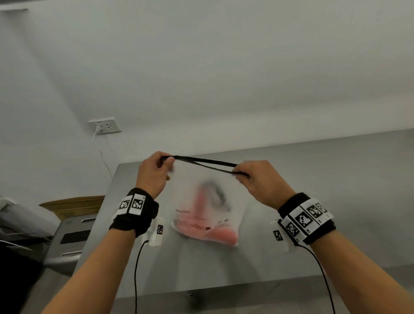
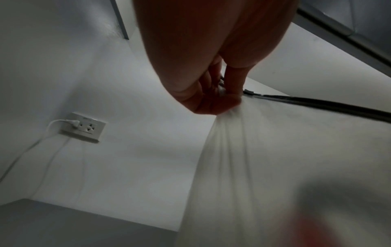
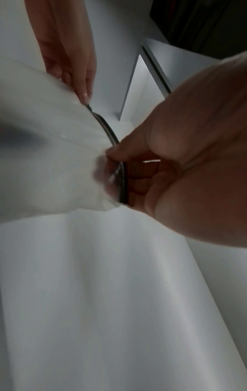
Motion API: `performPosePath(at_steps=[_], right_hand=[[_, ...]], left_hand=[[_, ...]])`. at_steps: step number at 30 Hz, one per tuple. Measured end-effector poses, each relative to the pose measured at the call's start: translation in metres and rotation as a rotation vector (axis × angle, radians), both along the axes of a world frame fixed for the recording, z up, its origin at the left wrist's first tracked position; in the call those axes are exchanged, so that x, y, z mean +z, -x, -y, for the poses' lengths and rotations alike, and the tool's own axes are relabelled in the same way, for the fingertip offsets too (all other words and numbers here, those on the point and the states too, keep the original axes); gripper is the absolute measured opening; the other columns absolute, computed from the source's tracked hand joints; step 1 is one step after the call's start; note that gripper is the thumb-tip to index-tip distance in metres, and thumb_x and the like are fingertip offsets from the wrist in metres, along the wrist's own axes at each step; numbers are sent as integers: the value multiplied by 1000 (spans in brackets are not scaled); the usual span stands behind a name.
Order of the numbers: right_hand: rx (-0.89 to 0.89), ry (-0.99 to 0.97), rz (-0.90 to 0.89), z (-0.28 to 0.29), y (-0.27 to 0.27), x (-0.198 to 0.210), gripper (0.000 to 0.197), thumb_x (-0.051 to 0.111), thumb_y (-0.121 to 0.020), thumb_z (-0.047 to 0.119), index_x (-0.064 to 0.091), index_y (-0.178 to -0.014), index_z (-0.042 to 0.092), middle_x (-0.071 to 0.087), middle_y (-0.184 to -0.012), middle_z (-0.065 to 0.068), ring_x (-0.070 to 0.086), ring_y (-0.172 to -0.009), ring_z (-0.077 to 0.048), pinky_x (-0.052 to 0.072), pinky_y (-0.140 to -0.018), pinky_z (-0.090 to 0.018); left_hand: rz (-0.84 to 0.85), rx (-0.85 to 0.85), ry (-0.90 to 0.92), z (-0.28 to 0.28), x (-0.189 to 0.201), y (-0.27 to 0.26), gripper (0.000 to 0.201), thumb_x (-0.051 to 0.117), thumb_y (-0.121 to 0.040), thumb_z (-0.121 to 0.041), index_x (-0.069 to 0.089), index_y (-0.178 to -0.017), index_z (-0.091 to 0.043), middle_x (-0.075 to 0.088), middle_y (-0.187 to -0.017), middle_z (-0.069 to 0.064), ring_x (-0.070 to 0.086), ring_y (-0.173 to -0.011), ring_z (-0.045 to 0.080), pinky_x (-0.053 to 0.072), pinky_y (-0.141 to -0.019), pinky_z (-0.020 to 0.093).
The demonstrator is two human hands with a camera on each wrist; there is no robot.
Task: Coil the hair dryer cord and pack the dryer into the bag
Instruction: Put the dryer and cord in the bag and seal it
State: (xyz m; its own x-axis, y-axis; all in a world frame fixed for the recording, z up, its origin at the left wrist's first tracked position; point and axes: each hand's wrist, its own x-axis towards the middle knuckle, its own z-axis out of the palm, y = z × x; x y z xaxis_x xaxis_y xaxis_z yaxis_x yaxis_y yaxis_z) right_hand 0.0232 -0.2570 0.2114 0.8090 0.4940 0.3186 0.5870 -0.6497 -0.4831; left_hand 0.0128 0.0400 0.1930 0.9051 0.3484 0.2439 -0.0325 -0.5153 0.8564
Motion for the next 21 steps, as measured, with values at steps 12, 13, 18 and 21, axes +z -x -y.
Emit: performPosePath(at_steps=[12, 13, 18, 21], right_hand=[[-20, 44, 69, -20, -4, 5, 23, 59, -95, 21, 69, -114, 15, 64, -101, -1, 62, -90, -21, 52, -84, -41], [-20, 70, 95, -28, -1, 7, 27, 59, -94, 26, 66, -119, 17, 61, -108, 0, 59, -99, -21, 48, -91, -42], [90, 204, 155, -98, 12, 7, 39, 50, -97, 42, 56, -131, 23, 55, -131, -1, 51, -121, -22, 34, -108, -50], [138, 300, 191, -138, 15, -1, 28, 44, -102, 35, 55, -123, 20, 61, -119, -3, 56, -111, -25, 36, -102, -52]], left_hand=[[97, 29, 490, 3, -25, 47, 16, 58, -97, 2, 68, -91, -9, 70, -83, 14, 74, -77, 19, 62, -78, 26], [102, 21, 490, 5, -25, 48, 17, 56, -98, 2, 68, -93, -9, 71, -84, 14, 75, -79, 20, 62, -79, 26], [121, -20, 460, 7, -24, 51, 19, 54, -100, 0, 68, -93, -10, 70, -87, 15, 74, -82, 17, 61, -84, 31], [116, -47, 433, 8, -25, 53, 18, 54, -100, 0, 69, -96, -8, 73, -91, 16, 74, -87, 22, 61, -85, 34]])
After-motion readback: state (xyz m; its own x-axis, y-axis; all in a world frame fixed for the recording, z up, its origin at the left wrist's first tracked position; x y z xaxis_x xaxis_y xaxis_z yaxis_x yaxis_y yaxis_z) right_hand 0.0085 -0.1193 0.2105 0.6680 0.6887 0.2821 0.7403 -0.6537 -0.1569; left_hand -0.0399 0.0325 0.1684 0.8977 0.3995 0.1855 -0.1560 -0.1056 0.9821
